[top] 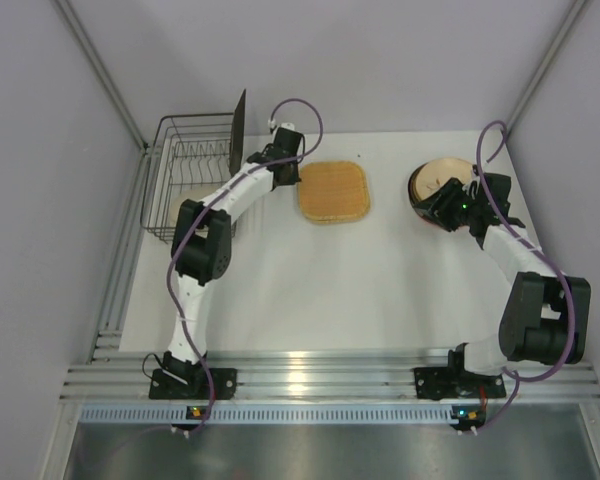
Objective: Unload the plates from the dish rack
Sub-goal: Grab a plate with the left arm
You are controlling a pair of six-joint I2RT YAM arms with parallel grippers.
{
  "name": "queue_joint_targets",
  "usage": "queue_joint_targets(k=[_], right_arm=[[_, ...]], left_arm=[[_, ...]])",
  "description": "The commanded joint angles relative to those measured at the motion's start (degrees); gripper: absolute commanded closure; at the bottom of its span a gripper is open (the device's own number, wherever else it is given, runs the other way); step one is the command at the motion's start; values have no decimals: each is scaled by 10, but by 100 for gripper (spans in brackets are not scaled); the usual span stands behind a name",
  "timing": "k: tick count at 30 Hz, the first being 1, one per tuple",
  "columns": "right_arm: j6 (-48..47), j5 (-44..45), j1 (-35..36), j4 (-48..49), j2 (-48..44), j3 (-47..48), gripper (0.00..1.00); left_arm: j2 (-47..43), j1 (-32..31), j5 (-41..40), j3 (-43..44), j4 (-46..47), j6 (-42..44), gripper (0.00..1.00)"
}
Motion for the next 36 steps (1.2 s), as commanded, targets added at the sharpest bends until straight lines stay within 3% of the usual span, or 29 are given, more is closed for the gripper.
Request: queue_joint_targets(k=[1,2,4,5,9,17,36], right_arm=[[-5,-6,-5,16,-8,5,54],[-5,-7,-4,17,-7,6,54],[-2,-9,-4,20,-5,6,54],[-2,-10,-4,21,-5,6,54],[-2,-10,-4,23,-4,5,53],[0,-12,-4,23,-8,3,53],[1,-5,3,19,-5,9,53]], left_arm=[[-118,-2,-59,36,31,36,100],[-124,-2,-70,50,21,54,85],[-135,0,-84,90,-4,71,71],[-138,2,-87,100,-9,86,53],[-161,13,-103,113,-4,122,27],[-101,62,-165,233,-105,179,20],[-64,67,-200,153,-10,269,19]])
